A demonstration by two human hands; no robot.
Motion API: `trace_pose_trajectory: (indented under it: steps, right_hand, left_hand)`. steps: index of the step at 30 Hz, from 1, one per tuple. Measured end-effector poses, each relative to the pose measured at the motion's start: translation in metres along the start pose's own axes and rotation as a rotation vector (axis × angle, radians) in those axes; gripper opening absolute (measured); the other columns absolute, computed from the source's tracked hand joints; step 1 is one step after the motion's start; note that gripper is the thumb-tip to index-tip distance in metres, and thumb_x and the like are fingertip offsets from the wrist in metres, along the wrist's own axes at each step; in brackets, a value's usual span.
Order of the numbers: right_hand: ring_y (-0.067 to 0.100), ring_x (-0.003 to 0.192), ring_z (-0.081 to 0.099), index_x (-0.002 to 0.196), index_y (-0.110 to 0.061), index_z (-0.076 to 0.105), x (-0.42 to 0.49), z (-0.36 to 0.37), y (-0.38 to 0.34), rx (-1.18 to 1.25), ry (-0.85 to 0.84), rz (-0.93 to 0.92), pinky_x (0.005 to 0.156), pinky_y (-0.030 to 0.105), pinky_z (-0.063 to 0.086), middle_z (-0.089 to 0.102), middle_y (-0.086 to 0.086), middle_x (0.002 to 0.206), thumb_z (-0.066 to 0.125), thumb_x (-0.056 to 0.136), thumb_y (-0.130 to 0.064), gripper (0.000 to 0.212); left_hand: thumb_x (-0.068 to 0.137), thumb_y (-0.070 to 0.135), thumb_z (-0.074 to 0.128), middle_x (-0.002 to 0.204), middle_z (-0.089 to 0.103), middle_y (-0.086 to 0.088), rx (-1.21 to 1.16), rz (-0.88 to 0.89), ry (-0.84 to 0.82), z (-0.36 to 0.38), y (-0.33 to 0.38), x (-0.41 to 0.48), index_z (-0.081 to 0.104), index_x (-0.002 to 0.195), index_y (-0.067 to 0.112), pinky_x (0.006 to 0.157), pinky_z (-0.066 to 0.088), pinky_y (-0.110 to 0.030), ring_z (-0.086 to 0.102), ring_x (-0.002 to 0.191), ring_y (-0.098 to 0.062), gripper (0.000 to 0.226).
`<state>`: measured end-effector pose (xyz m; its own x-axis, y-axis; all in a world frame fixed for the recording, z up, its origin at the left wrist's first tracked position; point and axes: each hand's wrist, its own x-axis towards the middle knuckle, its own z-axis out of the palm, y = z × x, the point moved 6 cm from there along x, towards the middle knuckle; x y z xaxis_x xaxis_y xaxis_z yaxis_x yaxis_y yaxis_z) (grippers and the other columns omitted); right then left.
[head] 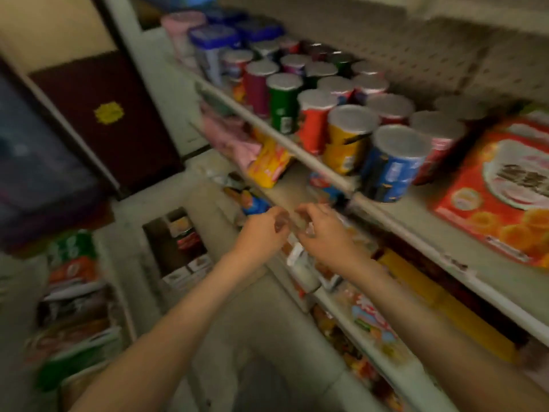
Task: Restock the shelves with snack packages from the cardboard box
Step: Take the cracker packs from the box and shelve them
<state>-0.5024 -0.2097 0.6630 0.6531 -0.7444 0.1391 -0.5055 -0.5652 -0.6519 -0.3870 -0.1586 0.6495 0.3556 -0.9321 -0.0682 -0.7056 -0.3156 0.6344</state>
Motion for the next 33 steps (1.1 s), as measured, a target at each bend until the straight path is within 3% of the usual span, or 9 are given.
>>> trace_pose_trajectory:
  steps: [5, 9, 14, 19, 26, 30, 33]
  right_hand:
    - [0.034, 0.116, 0.051, 0.121, 0.003, 0.054, 0.08, 0.125, -0.043, -0.033, -0.294, -0.061, 0.098, 0.031, 0.034, 0.056, 0.023, 0.12, 0.066, 0.078, -0.005, 0.045]
    - [0.03, 0.122, 0.048, 0.129, -0.003, 0.05, 0.154, 0.216, -0.073, -0.058, -0.475, -0.027, 0.102, 0.031, 0.034, 0.053, 0.018, 0.127, 0.067, 0.08, -0.013, 0.053]
    - [0.026, 0.12, 0.05, 0.132, -0.003, 0.047, 0.222, 0.293, -0.094, -0.046, -0.571, 0.073, 0.095, 0.025, 0.037, 0.051, 0.014, 0.13, 0.065, 0.083, -0.011, 0.053]
    - [0.022, 0.118, 0.052, 0.133, -0.007, 0.045, 0.283, 0.364, -0.092, 0.063, -0.66, 0.215, 0.096, 0.031, 0.045, 0.052, 0.012, 0.131, 0.068, 0.083, -0.016, 0.056]
    - [0.027, 0.124, 0.046, 0.139, -0.007, 0.036, 0.424, 0.495, -0.062, 0.225, -0.741, 0.471, 0.097, 0.035, 0.042, 0.044, 0.016, 0.139, 0.067, 0.084, -0.016, 0.064]
    - [0.028, 0.126, 0.045, 0.139, -0.006, 0.035, 0.49, 0.579, -0.034, 0.232, -0.744, 0.562, 0.096, 0.035, 0.041, 0.043, 0.016, 0.14, 0.066, 0.086, -0.015, 0.062]
    - [0.022, 0.114, 0.051, 0.137, -0.005, 0.037, 0.512, 0.661, 0.004, 0.24, -0.8, 0.645, 0.089, 0.03, 0.043, 0.047, 0.014, 0.135, 0.065, 0.086, -0.012, 0.059]
  left_hand:
    - [0.094, 0.029, 0.048, 0.123, 0.062, -0.014, 0.053, -0.399, -0.03, -0.038, -0.161, 0.009, 0.055, 0.125, 0.012, 0.09, 0.044, -0.033, 0.056, 0.116, -0.032, 0.036]
    - [0.093, 0.033, 0.048, 0.121, 0.062, -0.011, -0.043, -0.612, -0.003, -0.082, -0.274, 0.023, 0.057, 0.118, 0.012, 0.086, 0.044, -0.032, 0.057, 0.112, -0.03, 0.033]
    - [0.092, 0.032, 0.05, 0.121, 0.061, -0.011, -0.084, -0.785, 0.035, -0.119, -0.361, 0.041, 0.057, 0.117, 0.013, 0.087, 0.044, -0.03, 0.057, 0.111, -0.028, 0.032]
    - [0.094, 0.029, 0.05, 0.122, 0.059, -0.009, -0.195, -0.906, 0.054, -0.131, -0.434, 0.074, 0.053, 0.125, 0.012, 0.083, 0.043, -0.027, 0.056, 0.111, -0.025, 0.036]
    - [0.088, 0.022, 0.063, 0.135, 0.051, -0.008, -0.413, -1.063, 0.001, -0.124, -0.564, 0.157, 0.039, 0.14, 0.015, 0.098, 0.048, -0.038, 0.054, 0.118, -0.023, 0.057]
    - [0.092, 0.027, 0.057, 0.127, 0.053, -0.005, -0.573, -1.16, 0.093, -0.106, -0.648, 0.201, 0.044, 0.134, 0.017, 0.09, 0.048, -0.031, 0.055, 0.113, -0.021, 0.045]
    - [0.093, 0.029, 0.054, 0.117, 0.06, -0.007, -0.712, -1.25, 0.132, -0.06, -0.725, 0.236, 0.052, 0.126, 0.016, 0.095, 0.049, -0.039, 0.059, 0.107, -0.025, 0.035]
